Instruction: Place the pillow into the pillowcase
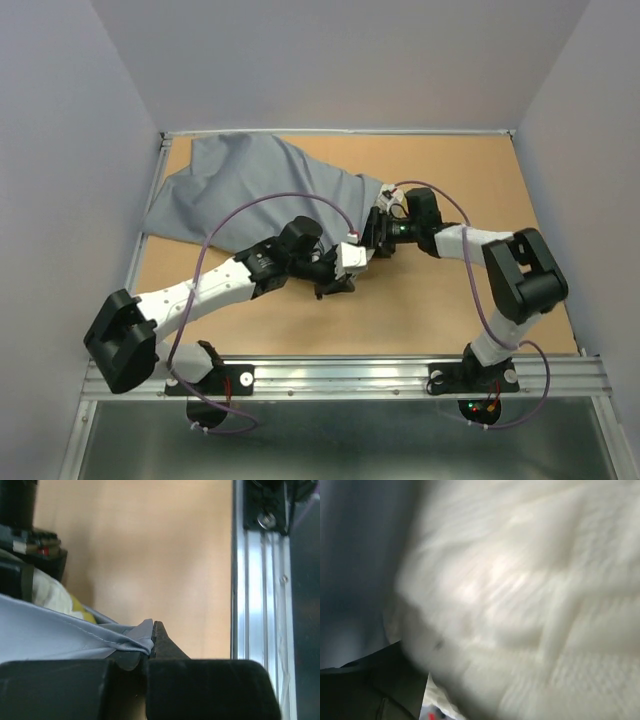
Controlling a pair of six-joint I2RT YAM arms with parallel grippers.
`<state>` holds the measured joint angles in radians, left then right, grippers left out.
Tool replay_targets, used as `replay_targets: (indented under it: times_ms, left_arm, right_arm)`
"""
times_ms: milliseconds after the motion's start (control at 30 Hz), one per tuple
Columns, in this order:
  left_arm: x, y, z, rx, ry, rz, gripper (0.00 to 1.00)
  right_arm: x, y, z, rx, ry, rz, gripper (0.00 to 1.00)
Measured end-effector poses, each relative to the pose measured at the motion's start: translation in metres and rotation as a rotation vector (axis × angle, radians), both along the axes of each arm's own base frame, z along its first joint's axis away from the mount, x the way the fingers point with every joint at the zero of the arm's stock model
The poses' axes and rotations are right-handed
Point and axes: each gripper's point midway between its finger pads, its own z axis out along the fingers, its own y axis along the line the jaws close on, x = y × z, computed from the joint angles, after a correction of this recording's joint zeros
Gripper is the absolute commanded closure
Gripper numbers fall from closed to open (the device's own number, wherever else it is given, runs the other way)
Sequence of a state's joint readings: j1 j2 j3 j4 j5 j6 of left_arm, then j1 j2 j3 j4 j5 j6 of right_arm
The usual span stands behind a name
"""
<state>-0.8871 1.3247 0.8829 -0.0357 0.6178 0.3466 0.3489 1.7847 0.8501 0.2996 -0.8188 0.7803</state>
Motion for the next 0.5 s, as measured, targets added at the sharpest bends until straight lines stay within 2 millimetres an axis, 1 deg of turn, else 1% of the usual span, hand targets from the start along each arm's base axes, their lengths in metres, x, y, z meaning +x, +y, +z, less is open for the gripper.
replay_targets:
  times_ms: [33,67,133,167,200,233,267,333,367,433,500]
  left_arm:
    - [-0.008,0.007,0.000,0.008,-0.022,-0.042,1.00]
    - [-0.013,0.012,0.001,0.010,-0.035,-0.067,1.00]
    - [-0.023,0.021,0.002,0.025,-0.066,-0.128,1.00]
    - [-0.024,0.028,0.001,0.036,-0.091,-0.158,1.00]
    - [-0.026,0.033,-0.001,0.047,-0.101,-0.177,1.00]
    - [-0.025,0.038,-0.004,0.061,-0.108,-0.188,1.00]
    - [-0.023,0.046,-0.009,0.084,-0.114,-0.201,1.00]
    - [-0.021,0.057,-0.019,0.125,-0.108,-0.214,1.00]
    - [-0.020,0.062,-0.024,0.145,-0.105,-0.222,1.00]
    - [-0.020,0.071,-0.037,0.190,-0.090,-0.241,1.00]
    - [-0.022,0.075,-0.044,0.216,-0.069,-0.254,1.00]
  right_arm:
    - [-0.008,-0.005,0.003,-0.030,-0.015,0.025,0.33]
    - [-0.015,-0.010,0.012,-0.052,-0.041,0.045,0.33]
    - [-0.026,-0.021,0.021,-0.108,-0.107,0.097,0.33]
    - [-0.029,-0.033,0.027,-0.153,-0.160,0.130,0.32]
    - [-0.030,-0.043,0.029,-0.186,-0.174,0.145,0.29]
    - [-0.029,-0.054,0.029,-0.223,-0.202,0.160,0.23]
    - [-0.028,-0.064,0.028,-0.251,-0.216,0.169,0.20]
    - [-0.021,-0.092,0.024,-0.316,-0.249,0.184,0.14]
    - [-0.018,-0.104,0.021,-0.341,-0.261,0.199,0.14]
    - [-0.011,-0.123,0.015,-0.387,-0.265,0.224,0.14]
    - [-0.004,-0.136,0.008,-0.431,-0.267,0.247,0.16]
